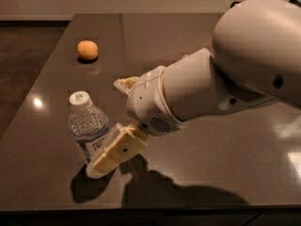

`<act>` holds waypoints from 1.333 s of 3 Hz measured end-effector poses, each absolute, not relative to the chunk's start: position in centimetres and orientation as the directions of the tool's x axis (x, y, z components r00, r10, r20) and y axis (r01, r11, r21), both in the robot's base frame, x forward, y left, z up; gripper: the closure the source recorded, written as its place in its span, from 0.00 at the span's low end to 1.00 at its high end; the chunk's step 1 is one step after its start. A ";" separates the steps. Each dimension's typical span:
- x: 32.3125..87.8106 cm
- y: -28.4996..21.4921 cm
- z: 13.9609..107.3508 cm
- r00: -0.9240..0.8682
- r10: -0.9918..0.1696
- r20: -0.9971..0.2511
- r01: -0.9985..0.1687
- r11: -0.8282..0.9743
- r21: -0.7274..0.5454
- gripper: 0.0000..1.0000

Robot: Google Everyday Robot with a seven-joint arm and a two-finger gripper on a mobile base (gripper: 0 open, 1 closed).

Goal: Knock blue plastic bottle over

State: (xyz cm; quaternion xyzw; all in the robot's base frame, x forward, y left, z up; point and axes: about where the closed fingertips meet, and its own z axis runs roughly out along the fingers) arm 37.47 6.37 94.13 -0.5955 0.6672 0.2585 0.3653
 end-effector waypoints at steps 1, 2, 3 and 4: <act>37.3 8.1 93.8 -0.034 -0.580 -0.814 -0.984 0.163 -0.076 0.00; 37.1 9.3 93.9 -0.052 -0.558 -0.828 -0.983 0.174 -0.056 0.16; 37.0 9.7 94.3 -0.077 -0.539 -0.839 -0.981 0.192 -0.034 0.39; 37.0 9.8 95.0 -0.087 -0.547 -0.832 -0.979 0.202 -0.031 0.64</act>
Offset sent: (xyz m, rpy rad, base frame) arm -0.0035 0.0405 -0.0023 0.0942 0.0505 -0.0347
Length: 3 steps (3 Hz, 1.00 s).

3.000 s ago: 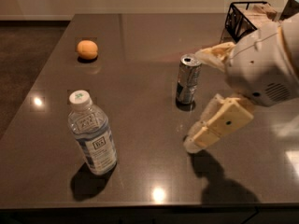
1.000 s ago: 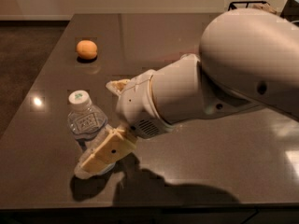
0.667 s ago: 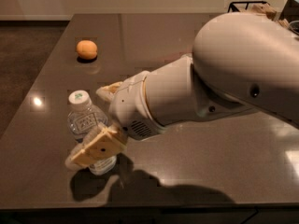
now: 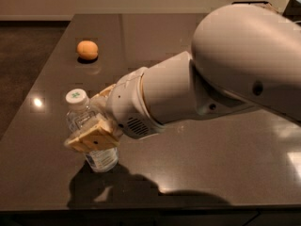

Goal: Knock blue plastic bottle over

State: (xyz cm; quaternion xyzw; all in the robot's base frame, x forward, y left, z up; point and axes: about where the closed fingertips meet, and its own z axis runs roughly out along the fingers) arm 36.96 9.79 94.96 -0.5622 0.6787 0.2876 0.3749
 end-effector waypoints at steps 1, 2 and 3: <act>37.6 8.8 96.8 -0.085 -0.589 -0.804 -0.976 0.213 -0.053 0.87; 39.2 7.4 98.0 -0.099 -0.650 -0.754 -0.975 0.215 -0.057 1.00; 40.9 5.7 98.1 -0.118 -0.744 -0.657 -0.979 0.200 -0.050 1.00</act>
Offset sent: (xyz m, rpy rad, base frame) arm 0.0573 -0.0669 0.0328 -0.3508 0.0414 -0.0239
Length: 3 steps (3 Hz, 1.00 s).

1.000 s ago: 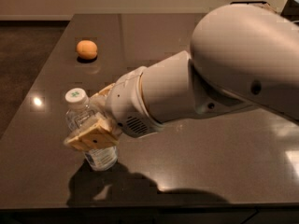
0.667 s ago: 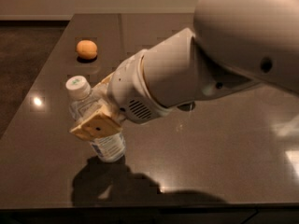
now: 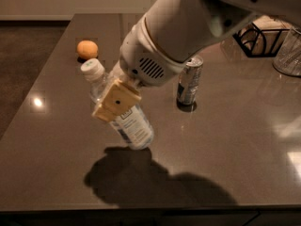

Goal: Knock blue plastic bottle over

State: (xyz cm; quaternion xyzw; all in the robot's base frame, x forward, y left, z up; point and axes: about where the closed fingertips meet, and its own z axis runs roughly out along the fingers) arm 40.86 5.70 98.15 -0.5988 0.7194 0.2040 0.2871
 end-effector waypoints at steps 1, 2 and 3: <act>42.7 4.2 96.0 -0.128 -0.838 -0.530 -0.984 0.173 -0.035 1.00; 44.1 3.6 93.5 -0.125 -0.902 -0.413 -0.989 0.145 -0.018 0.82; 44.8 3.5 91.9 -0.102 -0.943 -0.317 -0.993 0.113 -0.017 0.59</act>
Offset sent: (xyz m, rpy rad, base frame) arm 0.0514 -0.0327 -0.0770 -0.4350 0.1337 0.0722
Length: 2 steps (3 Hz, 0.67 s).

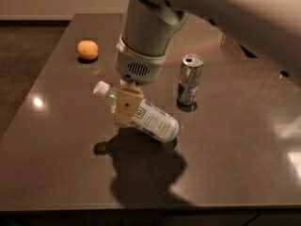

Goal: Knock blue plastic bottle over

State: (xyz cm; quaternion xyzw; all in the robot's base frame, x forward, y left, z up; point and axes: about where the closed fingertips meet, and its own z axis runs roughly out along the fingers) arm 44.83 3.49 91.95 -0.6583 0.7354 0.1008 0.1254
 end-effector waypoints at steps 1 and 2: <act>45.4 4.5 90.7 -0.054 -0.970 -0.237 -0.998 0.059 -0.015 0.28; 45.5 5.6 89.9 -0.028 -0.976 -0.218 -0.999 0.030 -0.009 0.06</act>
Offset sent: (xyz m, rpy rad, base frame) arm 0.0081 0.0325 -0.0330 -0.1334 0.0344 0.1191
